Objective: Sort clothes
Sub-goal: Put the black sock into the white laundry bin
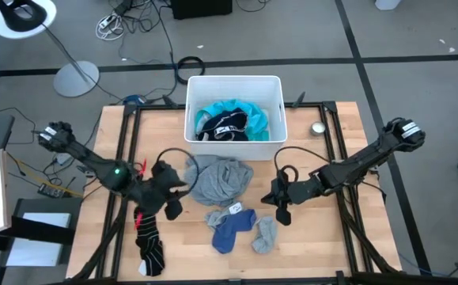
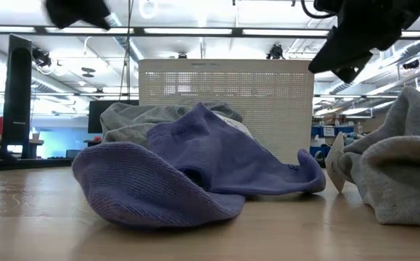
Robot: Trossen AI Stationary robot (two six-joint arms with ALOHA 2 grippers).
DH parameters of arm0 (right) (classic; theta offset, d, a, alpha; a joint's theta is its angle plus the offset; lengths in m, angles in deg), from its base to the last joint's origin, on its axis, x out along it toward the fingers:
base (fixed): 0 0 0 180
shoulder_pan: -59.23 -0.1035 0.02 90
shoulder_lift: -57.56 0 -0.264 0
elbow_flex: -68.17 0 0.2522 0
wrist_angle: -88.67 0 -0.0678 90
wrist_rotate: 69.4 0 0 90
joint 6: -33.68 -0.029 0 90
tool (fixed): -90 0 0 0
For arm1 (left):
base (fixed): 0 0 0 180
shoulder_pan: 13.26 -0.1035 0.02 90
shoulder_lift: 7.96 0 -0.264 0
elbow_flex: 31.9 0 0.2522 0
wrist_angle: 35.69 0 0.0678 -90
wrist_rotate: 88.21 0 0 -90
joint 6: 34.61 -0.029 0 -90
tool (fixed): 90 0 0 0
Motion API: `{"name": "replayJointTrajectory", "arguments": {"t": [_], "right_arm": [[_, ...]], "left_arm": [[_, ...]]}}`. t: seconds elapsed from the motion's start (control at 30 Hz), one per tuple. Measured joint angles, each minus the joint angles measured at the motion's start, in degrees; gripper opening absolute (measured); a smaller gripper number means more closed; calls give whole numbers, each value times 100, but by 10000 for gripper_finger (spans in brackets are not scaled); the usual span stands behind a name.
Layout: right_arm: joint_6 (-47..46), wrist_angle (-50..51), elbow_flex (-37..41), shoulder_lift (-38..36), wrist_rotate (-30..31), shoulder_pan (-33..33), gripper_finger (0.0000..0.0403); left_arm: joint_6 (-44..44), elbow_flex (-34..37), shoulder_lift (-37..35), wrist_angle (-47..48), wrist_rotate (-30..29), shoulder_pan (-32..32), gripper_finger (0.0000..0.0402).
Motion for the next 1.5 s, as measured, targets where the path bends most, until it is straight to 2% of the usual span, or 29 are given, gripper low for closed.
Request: {"name": "replayJointTrajectory", "arguments": {"t": [0.23, 0.33, 0.43, 0.53, 0.7, 1.0, 1.1, 1.23, 1.4, 1.5], "right_arm": [[4, -87, 0, 202, -132, 12, 18], [37, -110, 0, 195, -134, 37, 16], [50, -156, 0, 182, -135, 41, 16], [51, -147, 0, 182, -149, 37, 18], [53, -174, 0, 182, -175, 39, 15], [57, -178, 0, 180, -177, 39, 13], [57, -177, 0, 180, -178, 39, 16], [57, -178, 0, 178, -178, 39, 14], [57, -182, 0, 178, -178, 39, 11], [57, -180, 0, 178, -178, 39, 12]], "left_arm": [[3520, 467, 61, 1407, 558, 794, 147], [4974, 798, 70, 1686, 887, 1079, 147], [5997, 1247, 74, 1681, 1441, 1251, 147], [6638, 1679, 74, 1659, 2031, 1356, 147], [6968, 2191, 74, 1418, 2565, 1402, 147], [6992, 3099, 59, 242, 2900, 1402, 145], [6987, 3180, 56, 147, 2963, 1402, 118], [6632, 2861, 106, 447, 2890, 1402, 24], [6164, 2035, 85, 1222, 2210, 1398, 5], [5861, 1312, 83, 1769, 1711, 1395, 3]]}}
